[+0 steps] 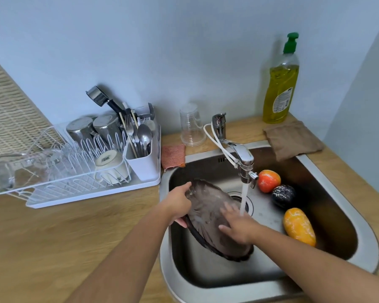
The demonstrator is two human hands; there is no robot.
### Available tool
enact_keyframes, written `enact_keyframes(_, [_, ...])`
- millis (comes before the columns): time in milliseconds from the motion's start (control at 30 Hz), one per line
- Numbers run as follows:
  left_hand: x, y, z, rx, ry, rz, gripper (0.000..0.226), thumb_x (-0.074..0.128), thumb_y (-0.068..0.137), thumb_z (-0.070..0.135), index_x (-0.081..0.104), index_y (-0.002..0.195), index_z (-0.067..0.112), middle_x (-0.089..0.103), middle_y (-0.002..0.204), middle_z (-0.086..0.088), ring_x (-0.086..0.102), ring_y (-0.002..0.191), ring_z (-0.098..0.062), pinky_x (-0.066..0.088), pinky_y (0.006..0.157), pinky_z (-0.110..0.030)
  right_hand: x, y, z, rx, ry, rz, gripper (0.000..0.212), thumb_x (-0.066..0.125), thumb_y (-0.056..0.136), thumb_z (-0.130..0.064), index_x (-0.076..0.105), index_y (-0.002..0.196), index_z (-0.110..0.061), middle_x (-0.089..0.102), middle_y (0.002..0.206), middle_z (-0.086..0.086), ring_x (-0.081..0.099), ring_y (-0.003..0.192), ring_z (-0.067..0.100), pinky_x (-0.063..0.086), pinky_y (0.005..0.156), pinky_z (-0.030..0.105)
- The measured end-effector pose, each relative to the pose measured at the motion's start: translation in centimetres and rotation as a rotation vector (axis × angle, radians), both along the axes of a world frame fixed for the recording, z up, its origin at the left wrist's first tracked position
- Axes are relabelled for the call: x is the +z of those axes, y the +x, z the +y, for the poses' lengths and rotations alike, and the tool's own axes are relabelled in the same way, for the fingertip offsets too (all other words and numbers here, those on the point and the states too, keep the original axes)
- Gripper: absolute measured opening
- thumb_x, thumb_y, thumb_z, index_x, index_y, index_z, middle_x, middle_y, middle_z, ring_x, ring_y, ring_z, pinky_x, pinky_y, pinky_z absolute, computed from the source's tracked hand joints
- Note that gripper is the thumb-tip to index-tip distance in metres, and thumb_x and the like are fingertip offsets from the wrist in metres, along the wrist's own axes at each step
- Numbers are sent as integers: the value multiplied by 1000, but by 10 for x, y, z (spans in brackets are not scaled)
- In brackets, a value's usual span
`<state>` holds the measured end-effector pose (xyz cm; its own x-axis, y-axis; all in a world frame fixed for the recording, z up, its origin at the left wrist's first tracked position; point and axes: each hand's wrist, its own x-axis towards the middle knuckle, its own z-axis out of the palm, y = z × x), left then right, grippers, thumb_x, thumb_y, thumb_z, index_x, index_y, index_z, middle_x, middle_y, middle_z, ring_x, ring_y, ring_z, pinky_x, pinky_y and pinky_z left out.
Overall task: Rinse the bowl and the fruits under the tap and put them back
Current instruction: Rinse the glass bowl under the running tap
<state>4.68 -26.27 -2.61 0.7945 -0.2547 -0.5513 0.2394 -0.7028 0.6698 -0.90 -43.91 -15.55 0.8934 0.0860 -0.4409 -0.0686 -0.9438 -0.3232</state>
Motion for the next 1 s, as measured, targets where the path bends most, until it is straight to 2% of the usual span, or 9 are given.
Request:
enact_keyframes(167, [-1, -9, 2, 65, -129, 60, 69, 38, 92, -11, 29, 149, 28, 50, 99, 10, 59, 74, -16, 60, 74, -48, 25, 29, 6, 104, 32, -118, 63, 22, 100, -44, -9, 151, -23, -21, 157, -4, -16, 146, 14, -6, 119, 41])
enact_keyframes(267, [3, -4, 4, 131, -105, 5, 69, 32, 92, -10, 27, 150, 28, 54, 130, -4, 66, 87, -27, 60, 53, -37, 15, 18, -9, 123, -69, -83, 64, 22, 99, -47, -3, 152, -21, -14, 159, -3, -9, 147, 13, -7, 117, 37])
enact_keyframes(367, [1, 0, 6, 147, -47, -64, 75, 31, 89, -10, 20, 152, 29, 32, 155, -3, 62, 106, -38, 60, 51, -34, 8, -6, -16, 114, -73, 55, 65, 24, 97, -53, 6, 152, -24, -1, 161, -3, 2, 148, 16, -7, 118, 40])
enact_keyframes(500, [-12, -6, 6, 148, -62, -55, 77, 33, 89, -9, 19, 152, 32, 31, 155, 0, 57, 115, -36, 61, 58, -38, 10, -21, -19, 121, -85, 109, 66, 28, 96, -53, 9, 152, -22, 1, 161, -2, 3, 148, 15, -7, 118, 44])
enact_keyframes(633, [-24, -19, 2, 143, -171, 68, 75, 36, 90, -10, 20, 151, 30, 32, 154, -1, 55, 119, -36, 59, 50, -31, 14, 2, -14, -12, -109, 18, 65, 22, 98, -51, -2, 152, -23, -8, 160, 0, -5, 148, 16, -10, 116, 44])
enact_keyframes(733, [-30, -28, -5, 134, -225, 94, 75, 40, 90, -10, 20, 152, 27, 31, 154, -1, 61, 104, -27, 55, 46, -26, 29, 15, 18, 4, 110, -25, 63, 19, 99, -49, -9, 150, -26, -15, 157, -7, -8, 146, 12, -8, 119, 43])
enact_keyframes(800, [-31, -29, -3, 146, -246, 89, 75, 41, 90, -10, 20, 152, 28, 29, 155, -3, 57, 112, -29, 56, 46, -26, 32, 11, 34, 77, 216, -27, 60, 17, 100, -47, -12, 149, -29, -16, 156, -12, -7, 146, 10, -9, 119, 43])
enact_keyframes(867, [-27, -28, 4, 154, -248, 87, 74, 41, 91, -9, 21, 152, 29, 32, 153, -3, 56, 116, -32, 57, 48, -28, 27, 5, 24, 109, 133, -30, 59, 16, 99, -48, -10, 149, -31, -15, 156, -13, -8, 146, 11, -12, 116, 44])
enact_keyframes(1000, [-17, -29, 8, 152, -279, 91, 72, 41, 92, -8, 22, 151, 30, 45, 132, 2, 63, 89, -17, 60, 56, -31, 21, 5, -6, -80, -154, -86, 66, 11, 96, -55, -17, 148, -25, -28, 153, -8, -20, 144, 13, -14, 116, 47])
